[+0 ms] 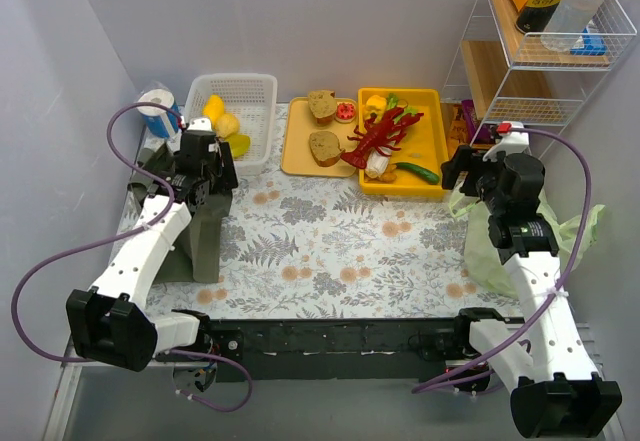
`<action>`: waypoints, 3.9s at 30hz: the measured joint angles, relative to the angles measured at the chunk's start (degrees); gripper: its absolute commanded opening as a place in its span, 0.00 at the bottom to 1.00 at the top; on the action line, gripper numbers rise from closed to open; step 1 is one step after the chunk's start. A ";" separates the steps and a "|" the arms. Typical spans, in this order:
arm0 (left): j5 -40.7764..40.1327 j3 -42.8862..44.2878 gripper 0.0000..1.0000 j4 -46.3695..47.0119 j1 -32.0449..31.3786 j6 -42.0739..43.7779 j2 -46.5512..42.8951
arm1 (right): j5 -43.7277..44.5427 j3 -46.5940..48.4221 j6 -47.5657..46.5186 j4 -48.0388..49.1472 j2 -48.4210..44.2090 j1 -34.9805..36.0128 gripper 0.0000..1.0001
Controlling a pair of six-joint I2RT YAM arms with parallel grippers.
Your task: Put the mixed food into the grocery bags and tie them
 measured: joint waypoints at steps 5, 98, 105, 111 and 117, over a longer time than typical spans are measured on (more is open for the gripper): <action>8.02 -1.36 0.12 1.57 0.00 0.11 -0.72 | -6.86 1.79 -0.28 -0.39 2.58 0.24 0.74; 12.09 -5.46 0.98 22.32 -7.89 7.82 -5.11 | -1.99 14.53 40.48 27.54 34.60 40.06 0.76; 8.17 -5.46 0.98 22.27 -7.19 7.76 -5.11 | 2.51 15.91 41.29 24.65 36.59 42.73 0.75; 6.43 -5.46 0.98 22.27 -6.36 7.10 -5.11 | 7.26 16.28 41.33 22.14 37.48 44.13 0.75; 6.62 -5.46 0.98 22.32 -5.53 6.25 -5.11 | 9.44 16.33 41.05 21.62 37.86 44.30 0.61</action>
